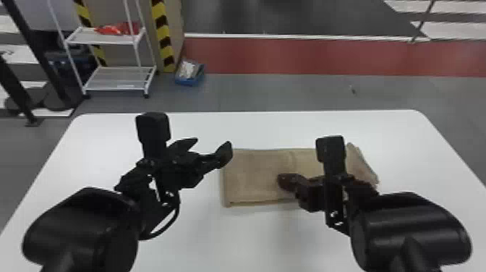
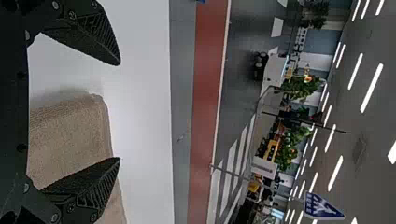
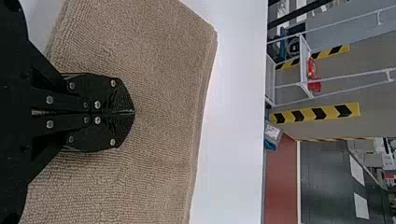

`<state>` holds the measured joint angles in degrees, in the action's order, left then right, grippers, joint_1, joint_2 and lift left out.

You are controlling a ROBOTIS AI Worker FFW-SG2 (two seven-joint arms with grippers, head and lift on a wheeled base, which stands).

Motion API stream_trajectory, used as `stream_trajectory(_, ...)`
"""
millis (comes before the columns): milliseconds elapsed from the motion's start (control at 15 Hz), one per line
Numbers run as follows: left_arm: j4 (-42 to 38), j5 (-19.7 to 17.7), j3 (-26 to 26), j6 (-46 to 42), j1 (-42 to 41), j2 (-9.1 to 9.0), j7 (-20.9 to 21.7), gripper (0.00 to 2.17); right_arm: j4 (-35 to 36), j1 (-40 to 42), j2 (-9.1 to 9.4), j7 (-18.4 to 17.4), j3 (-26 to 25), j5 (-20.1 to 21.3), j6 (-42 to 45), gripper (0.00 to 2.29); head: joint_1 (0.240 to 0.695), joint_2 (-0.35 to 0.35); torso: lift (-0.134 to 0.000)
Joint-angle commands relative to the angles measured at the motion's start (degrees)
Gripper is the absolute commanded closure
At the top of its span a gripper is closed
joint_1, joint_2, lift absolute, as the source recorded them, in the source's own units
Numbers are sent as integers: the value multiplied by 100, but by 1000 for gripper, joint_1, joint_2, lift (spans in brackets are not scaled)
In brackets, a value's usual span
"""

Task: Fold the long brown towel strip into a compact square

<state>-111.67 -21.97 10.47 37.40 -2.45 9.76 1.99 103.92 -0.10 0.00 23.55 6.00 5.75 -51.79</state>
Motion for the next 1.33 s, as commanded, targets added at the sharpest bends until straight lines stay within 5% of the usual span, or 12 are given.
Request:
stream_trajectory(0,-13,0,-1,0,-19,0,-6,181,190,63,5,0,7,-39,15,2175,695,-8,-124)
stream_trajectory(333,-22,0,-27,0,-72,9,12,181,1113,388,5,308,-819,-303,-37,1733,695,-16,-124)
stream_trajectory(533,-66,0,17,0,-125,9,117,178,1078,-43,5,870,-2015,-470,-442,1008,695,-70,-124)
stream_trajectory(667,-66,44,87,-35,-142,0,161,178,665,-421,5,1319,-2718,-470,-442,215,695,-119,-124)
stream_trajectory(733,-66,123,193,-176,-142,0,170,181,463,-526,5,1442,-2902,-487,-389,9,695,-141,-124)
stream_trajectory(933,189,413,623,-650,-98,-44,144,211,-188,-746,-396,1644,-3439,-619,-248,26,695,-223,-124)
stream_trajectory(1133,778,844,1239,-1512,42,-70,-102,262,-680,-763,-501,1793,-3860,-566,103,97,695,-319,-124)
stream_trajectory(1267,1050,940,1450,-1793,104,-97,-164,697,-759,-711,-501,1819,-4107,-575,279,97,695,-350,-124)
